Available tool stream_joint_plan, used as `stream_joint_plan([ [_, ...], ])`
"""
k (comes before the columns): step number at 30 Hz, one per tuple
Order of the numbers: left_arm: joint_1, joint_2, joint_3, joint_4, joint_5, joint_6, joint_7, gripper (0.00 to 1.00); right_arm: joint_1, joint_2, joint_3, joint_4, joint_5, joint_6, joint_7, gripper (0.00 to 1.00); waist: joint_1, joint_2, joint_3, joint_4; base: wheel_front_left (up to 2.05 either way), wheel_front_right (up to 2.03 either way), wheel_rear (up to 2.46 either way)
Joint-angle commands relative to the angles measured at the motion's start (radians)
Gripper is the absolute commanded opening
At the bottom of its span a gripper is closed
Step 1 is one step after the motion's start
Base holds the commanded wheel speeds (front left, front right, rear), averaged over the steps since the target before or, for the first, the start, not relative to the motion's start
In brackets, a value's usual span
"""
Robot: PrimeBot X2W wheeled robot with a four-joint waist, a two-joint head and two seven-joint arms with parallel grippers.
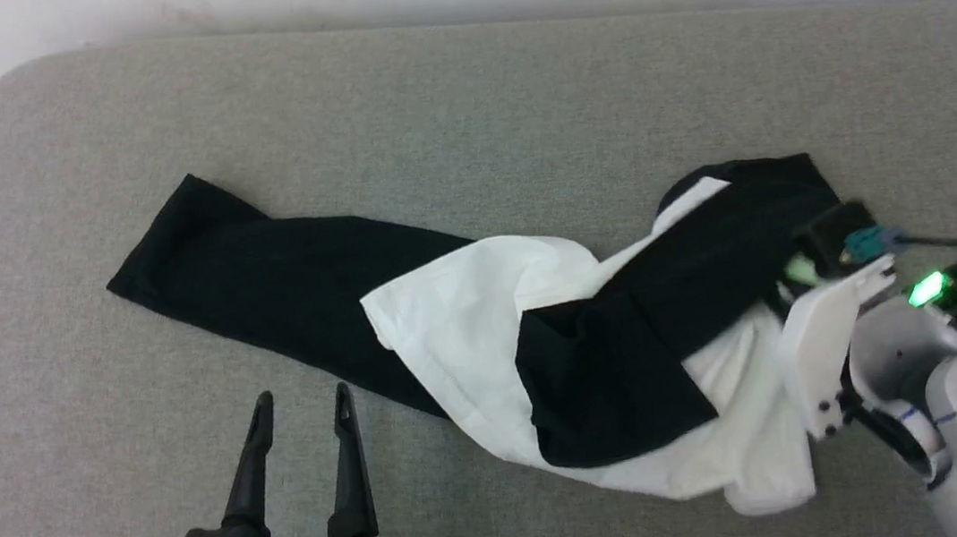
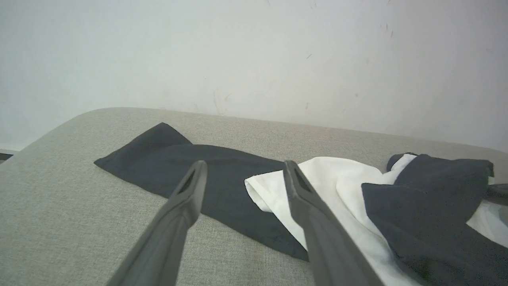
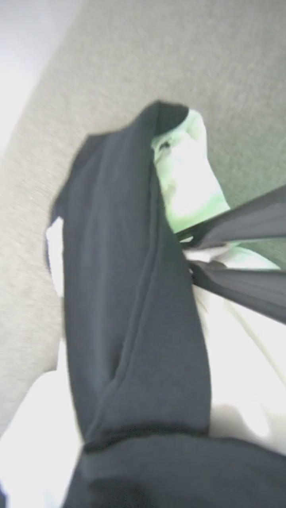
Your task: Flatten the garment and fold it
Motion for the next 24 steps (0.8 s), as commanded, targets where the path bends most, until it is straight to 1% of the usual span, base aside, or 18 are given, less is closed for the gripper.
stream_joint_plan([
  [1,-0.002,-0.004,0.007,0.005,0.012,-0.009,-0.005,1.00,-0.035,0.009,-0.021,-0.012,-0.001,-0.001,-0.026,0.00,-0.0002,0.0000,-0.056,-0.050,0.00,0.00,0.00],
  [4,0.010,-0.006,0.013,0.006,0.013,-0.013,-0.005,1.00,-0.045,0.020,-0.072,-0.057,0.005,-0.001,-0.058,0.00,-0.0002,0.0000,-0.096,-0.079,0.00,0.00,0.00],
  [7,0.025,-0.005,0.016,0.006,0.013,-0.014,-0.005,1.00,0.004,0.023,-0.142,-0.123,-0.002,-0.001,-0.056,0.00,-0.0002,0.0000,-0.125,-0.101,0.00,0.00,0.00],
  [9,0.035,-0.005,0.015,0.005,0.012,-0.014,-0.005,1.00,0.080,0.029,-0.200,-0.174,-0.008,-0.001,-0.041,0.00,-0.0002,0.0000,-0.135,-0.107,0.00,0.00,0.00],
  [13,0.049,-0.002,0.013,0.001,0.011,-0.014,-0.005,1.00,0.284,0.060,-0.302,-0.255,-0.014,-0.001,-0.018,0.00,-0.0002,0.0000,-0.134,-0.110,0.00,0.00,0.00],
  [16,0.059,0.001,0.015,0.001,0.006,-0.013,-0.005,1.00,0.416,0.085,-0.328,-0.276,-0.037,-0.001,-0.031,0.00,-0.0002,0.0000,-0.128,-0.112,0.00,0.00,0.00],
  [17,0.060,0.003,0.017,0.001,0.005,-0.013,-0.005,1.00,0.444,0.098,-0.330,-0.274,-0.038,-0.001,-0.044,0.06,-0.0002,0.0000,-0.127,-0.114,0.00,0.00,0.00],
  [18,0.062,0.004,0.019,0.001,0.004,-0.012,-0.005,1.00,0.464,0.107,-0.328,-0.271,-0.045,-0.001,-0.062,0.50,-0.0002,0.0000,-0.125,-0.115,0.00,0.00,0.00],
  [19,0.062,0.005,0.020,0.000,0.002,-0.012,-0.005,1.00,0.477,0.108,-0.317,-0.265,-0.058,-0.001,-0.077,1.00,-0.0002,0.0000,-0.124,-0.117,0.00,0.00,0.00],
  [22,0.062,0.007,0.020,0.000,0.001,-0.012,-0.003,1.00,0.481,0.129,-0.280,-0.251,-0.064,-0.001,-0.098,1.00,-0.0002,0.0000,-0.126,-0.121,0.00,0.00,0.00],
  [24,0.059,0.009,0.018,-0.001,0.001,-0.012,0.001,1.00,0.461,0.129,-0.246,-0.255,-0.053,-0.001,-0.100,1.00,-0.0002,0.0000,-0.129,-0.121,0.00,0.00,0.00],
])
